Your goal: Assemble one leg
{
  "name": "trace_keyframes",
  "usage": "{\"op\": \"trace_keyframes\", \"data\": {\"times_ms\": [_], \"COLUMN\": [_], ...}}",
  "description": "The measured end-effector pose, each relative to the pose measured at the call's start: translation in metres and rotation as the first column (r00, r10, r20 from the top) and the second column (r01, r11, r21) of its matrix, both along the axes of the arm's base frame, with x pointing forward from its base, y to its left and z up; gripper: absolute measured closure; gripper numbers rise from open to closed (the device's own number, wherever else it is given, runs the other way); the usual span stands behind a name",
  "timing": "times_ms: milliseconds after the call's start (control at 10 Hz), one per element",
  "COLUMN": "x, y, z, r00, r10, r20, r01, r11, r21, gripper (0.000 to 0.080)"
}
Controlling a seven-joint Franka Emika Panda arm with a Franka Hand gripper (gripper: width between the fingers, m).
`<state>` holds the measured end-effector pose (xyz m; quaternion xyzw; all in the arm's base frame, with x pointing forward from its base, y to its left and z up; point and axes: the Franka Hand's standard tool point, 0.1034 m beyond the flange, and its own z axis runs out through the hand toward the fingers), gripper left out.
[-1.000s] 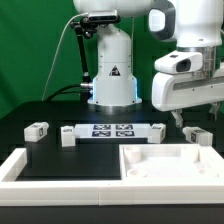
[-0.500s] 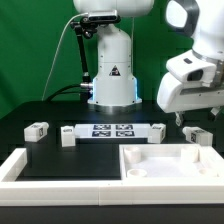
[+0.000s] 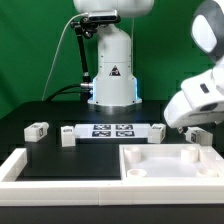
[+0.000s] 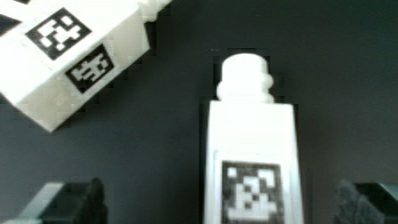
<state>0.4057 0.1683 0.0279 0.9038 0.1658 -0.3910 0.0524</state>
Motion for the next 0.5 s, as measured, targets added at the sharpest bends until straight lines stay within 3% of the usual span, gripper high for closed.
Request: {"op": "trace_keyframes", "data": {"times_ms": [200, 500], "x": [-0.002, -0.001], "y": [0.004, 0.004], "z": [-0.008, -0.015], "r00": [0.991, 0.988], "r10": [0.008, 0.022], "r20": [-0.134, -0.15], "r01": [-0.014, -0.025], "r11": [0.999, 0.999], "r21": [-0.038, -0.021], "gripper": [0.015, 0.015]}}
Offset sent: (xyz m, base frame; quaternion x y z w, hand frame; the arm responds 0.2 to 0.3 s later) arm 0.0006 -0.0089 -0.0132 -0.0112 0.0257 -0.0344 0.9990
